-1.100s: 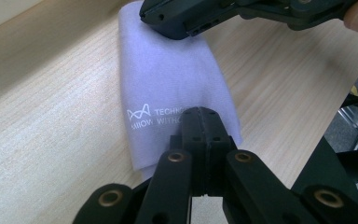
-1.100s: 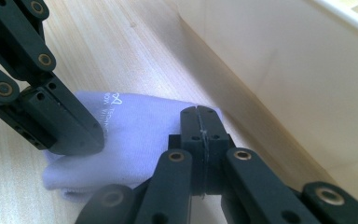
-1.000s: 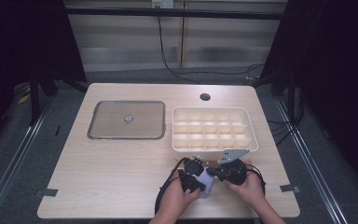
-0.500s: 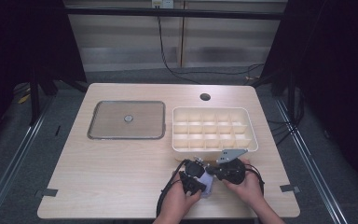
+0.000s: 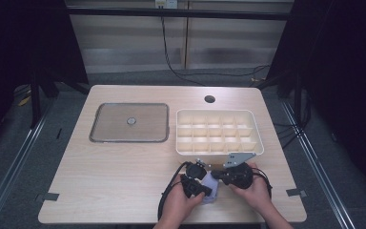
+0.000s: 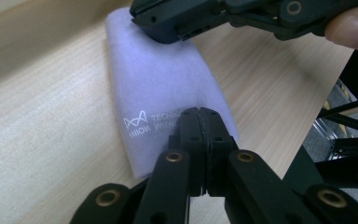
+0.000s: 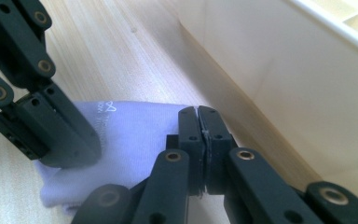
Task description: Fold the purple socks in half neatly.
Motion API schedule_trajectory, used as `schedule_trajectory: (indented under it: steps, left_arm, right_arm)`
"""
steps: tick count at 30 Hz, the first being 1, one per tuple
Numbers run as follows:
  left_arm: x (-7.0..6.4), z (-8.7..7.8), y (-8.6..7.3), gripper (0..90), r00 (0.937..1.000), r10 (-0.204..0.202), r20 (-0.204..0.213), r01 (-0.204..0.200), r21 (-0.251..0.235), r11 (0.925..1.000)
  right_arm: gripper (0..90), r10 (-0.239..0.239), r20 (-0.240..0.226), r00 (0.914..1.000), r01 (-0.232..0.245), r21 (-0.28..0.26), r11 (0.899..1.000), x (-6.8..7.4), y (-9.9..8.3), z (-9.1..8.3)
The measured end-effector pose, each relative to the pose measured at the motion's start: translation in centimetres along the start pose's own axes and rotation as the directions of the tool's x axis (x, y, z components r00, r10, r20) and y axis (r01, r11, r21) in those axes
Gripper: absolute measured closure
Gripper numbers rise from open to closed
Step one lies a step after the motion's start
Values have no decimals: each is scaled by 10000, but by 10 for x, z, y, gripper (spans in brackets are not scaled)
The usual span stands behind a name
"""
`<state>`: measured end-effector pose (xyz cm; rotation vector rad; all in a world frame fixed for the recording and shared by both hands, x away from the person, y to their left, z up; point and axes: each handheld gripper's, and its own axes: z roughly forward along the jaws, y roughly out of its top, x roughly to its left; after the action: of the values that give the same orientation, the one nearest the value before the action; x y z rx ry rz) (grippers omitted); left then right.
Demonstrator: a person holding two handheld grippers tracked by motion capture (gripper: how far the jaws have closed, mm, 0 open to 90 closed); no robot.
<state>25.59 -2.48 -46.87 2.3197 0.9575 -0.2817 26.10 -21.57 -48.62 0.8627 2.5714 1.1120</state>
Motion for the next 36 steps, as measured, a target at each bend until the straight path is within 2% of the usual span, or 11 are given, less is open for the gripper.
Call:
schedule_trajectory:
  steps: [8, 14, 17, 19, 23, 27, 33, 34, 36]
  left_arm:
    - [4, -15, 6, 819, 9997, -8, -249, -1, -354, 9994]
    - [8, -22, 10, 797, 9995, 159, -291, -169, -360, 9992]
    - [12, -23, 12, 786, 9999, 76, -135, -81, -340, 9994]
    - [13, -25, 13, 783, 9996, 52, -294, -64, -380, 9993]
    - [20, -27, 15, 783, 9994, 68, -352, -83, -442, 9990]
    - [27, -26, 16, 782, 9988, 59, -480, -70, -213, 9997]
    - [38, -24, 18, 783, 9994, 61, -343, -59, 44, 10000]
    - [38, -24, 17, 783, 9990, 79, -449, -76, 60, 10000]
    - [40, -22, 16, 782, 9991, 94, -404, -84, 253, 9996]
  right_arm:
    - [856, 35, -27, 10000, -36, -55, 10000, 0, -1, -6]
    - [832, 97, -30, 9999, -97, -116, 9999, 1, -2, -10]
    - [813, 210, 47, 9998, -209, -124, 9997, 1, -4, -13]
    - [805, 247, 89, 9997, -245, -193, 9995, 1, -5, -16]
    - [791, 339, 188, 9992, -334, -287, 9990, 0, -8, -21]
    - [768, 498, 360, 9981, -487, -318, 9983, 0, -11, -27]
    - [748, 765, 507, 9958, -748, -359, 9966, 0, -17, -35]
    - [746, 748, 521, 9958, -731, -341, 9967, 0, -18, -35]
    - [740, 805, 591, 9950, -787, -314, 9964, 1, -20, -36]
